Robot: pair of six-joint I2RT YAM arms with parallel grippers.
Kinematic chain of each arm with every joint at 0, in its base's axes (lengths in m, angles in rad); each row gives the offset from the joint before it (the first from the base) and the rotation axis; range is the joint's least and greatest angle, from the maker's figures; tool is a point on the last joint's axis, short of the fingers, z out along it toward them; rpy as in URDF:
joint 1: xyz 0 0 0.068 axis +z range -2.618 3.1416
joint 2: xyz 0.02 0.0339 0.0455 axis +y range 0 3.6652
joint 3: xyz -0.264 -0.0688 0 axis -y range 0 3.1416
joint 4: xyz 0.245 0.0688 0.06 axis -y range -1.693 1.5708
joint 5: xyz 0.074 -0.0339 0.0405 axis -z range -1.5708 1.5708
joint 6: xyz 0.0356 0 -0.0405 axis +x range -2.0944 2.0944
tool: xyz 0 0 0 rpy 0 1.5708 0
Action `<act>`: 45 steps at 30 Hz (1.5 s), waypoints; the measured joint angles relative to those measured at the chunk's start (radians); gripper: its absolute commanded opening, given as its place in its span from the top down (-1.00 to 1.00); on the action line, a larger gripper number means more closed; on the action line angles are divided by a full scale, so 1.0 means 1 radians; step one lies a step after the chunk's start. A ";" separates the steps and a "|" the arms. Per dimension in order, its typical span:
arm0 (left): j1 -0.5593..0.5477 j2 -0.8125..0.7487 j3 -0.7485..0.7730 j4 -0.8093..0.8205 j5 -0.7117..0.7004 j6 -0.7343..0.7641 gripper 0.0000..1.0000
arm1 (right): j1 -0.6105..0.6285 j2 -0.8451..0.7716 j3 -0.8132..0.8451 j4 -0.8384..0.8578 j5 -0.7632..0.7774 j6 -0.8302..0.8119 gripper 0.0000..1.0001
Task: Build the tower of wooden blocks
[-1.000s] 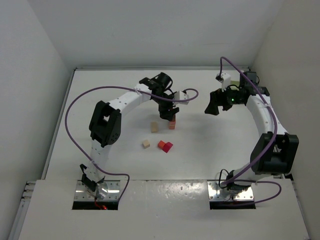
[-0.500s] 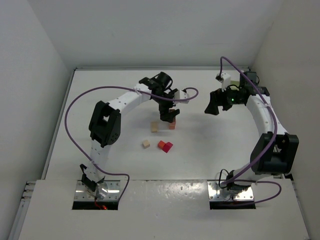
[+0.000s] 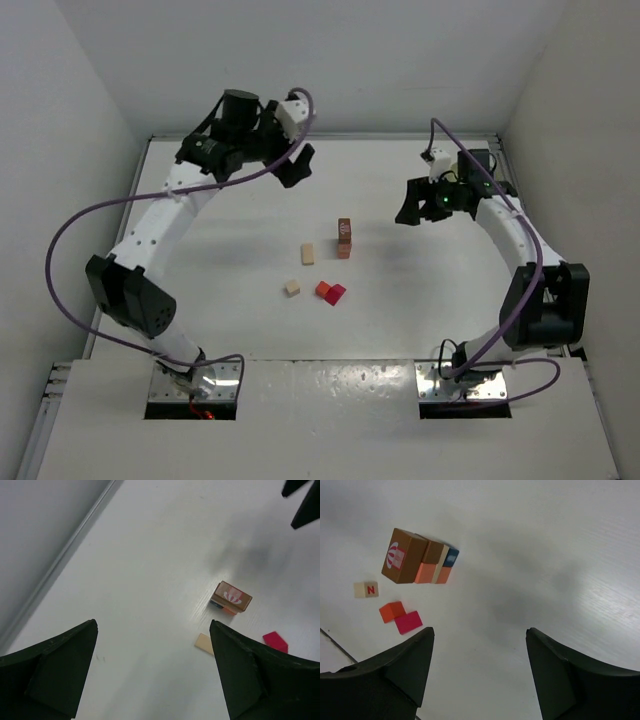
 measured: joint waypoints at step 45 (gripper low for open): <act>-0.108 0.300 -0.293 0.181 -0.072 -0.731 0.24 | 0.105 0.155 -0.043 0.121 0.294 0.502 0.44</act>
